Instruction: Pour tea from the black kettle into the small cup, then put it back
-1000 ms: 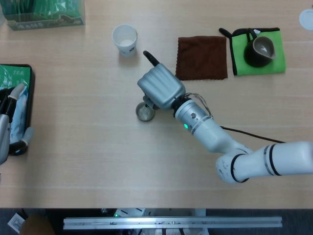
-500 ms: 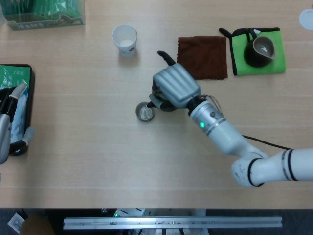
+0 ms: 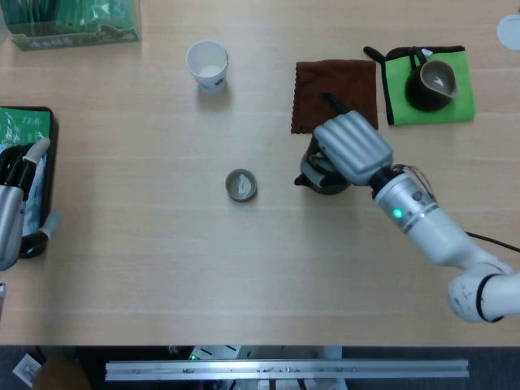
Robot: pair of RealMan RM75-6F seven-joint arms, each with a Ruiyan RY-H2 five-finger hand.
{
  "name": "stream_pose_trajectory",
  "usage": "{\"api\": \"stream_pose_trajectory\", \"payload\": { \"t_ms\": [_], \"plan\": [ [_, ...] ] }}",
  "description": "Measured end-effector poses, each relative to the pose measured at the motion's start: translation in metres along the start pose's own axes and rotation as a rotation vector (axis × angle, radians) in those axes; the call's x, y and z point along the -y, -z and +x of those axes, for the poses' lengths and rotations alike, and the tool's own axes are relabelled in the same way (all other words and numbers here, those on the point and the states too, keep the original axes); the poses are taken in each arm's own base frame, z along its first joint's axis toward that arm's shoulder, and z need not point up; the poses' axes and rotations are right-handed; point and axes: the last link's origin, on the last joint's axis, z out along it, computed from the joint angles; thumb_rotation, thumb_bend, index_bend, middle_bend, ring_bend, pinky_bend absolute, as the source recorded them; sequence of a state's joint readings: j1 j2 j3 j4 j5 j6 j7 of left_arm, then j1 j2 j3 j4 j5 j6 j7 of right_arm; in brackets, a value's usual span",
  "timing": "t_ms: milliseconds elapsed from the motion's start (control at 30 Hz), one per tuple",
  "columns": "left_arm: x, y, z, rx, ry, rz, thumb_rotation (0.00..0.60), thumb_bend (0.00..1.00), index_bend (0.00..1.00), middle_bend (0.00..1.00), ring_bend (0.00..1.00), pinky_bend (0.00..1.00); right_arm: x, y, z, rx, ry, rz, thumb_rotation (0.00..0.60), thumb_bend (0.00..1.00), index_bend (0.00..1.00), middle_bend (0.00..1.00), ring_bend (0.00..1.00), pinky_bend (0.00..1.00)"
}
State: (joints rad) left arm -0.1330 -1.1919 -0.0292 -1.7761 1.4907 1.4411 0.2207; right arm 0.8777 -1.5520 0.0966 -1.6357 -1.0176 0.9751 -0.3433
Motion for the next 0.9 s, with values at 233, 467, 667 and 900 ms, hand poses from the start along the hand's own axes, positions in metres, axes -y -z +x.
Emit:
{"api": "stream_pose_trajectory", "payload": {
  "t_ms": [233,467,667,900],
  "plan": [
    [0.002,-0.001,-0.003,0.009,0.002,0.006,0.6,0.27,0.08,0.17,0.14,0.2,-0.023,0.013,-0.012,0.005,0.009,-0.035,0.535,0.39,1.0,0.87,0.86,0.02],
    [0.001,-0.001,-0.005,0.015,0.004,0.01,0.6,0.27,0.08,0.17,0.14,0.2,-0.036,0.015,-0.023,0.009,0.021,-0.052,0.536,0.39,0.98,0.85,0.84,0.02],
    [0.001,-0.002,-0.009,0.03,0.005,0.012,0.6,0.27,0.08,0.17,0.14,0.2,-0.045,0.013,-0.037,0.015,0.023,-0.068,0.536,0.39,0.97,0.84,0.83,0.02],
    [0.0,-0.002,-0.011,0.039,0.003,0.012,0.6,0.27,0.09,0.17,0.14,0.2,-0.05,0.013,-0.05,0.019,0.021,-0.075,0.535,0.39,0.96,0.83,0.82,0.02]
  ]
}}
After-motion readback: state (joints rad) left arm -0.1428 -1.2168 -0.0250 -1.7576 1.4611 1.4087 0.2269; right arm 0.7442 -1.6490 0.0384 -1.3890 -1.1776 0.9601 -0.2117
